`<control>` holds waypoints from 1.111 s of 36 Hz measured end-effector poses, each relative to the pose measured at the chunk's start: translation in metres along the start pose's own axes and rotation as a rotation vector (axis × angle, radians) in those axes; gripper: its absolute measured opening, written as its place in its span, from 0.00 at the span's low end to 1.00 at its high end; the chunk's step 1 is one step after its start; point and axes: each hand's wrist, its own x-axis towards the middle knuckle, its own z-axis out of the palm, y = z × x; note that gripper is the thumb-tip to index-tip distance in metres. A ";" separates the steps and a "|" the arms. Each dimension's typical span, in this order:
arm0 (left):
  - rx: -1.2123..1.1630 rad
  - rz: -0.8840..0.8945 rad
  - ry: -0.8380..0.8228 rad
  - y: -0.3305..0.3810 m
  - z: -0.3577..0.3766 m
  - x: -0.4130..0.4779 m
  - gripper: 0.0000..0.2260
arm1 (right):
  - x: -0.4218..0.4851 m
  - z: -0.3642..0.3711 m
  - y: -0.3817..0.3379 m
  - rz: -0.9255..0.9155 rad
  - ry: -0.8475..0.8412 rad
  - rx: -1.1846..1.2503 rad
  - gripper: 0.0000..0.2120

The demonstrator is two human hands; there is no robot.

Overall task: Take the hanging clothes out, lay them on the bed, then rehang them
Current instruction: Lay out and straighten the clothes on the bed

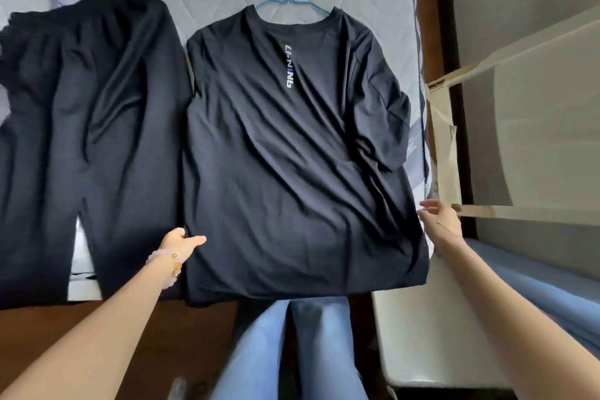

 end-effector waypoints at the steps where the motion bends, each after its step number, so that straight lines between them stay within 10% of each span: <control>1: -0.047 -0.005 0.006 0.011 -0.004 0.000 0.35 | 0.005 0.003 -0.012 0.012 -0.038 0.069 0.13; 13: -0.485 -0.013 -0.092 0.148 -0.063 0.040 0.39 | 0.058 0.046 -0.117 0.244 -0.086 0.699 0.16; 24: -0.994 0.071 -0.489 0.228 -0.086 0.085 0.21 | 0.096 0.026 -0.162 0.233 0.089 0.640 0.10; 40: -0.952 0.083 -0.525 0.258 -0.100 0.092 0.15 | 0.165 -0.087 -0.176 0.146 0.503 0.515 0.21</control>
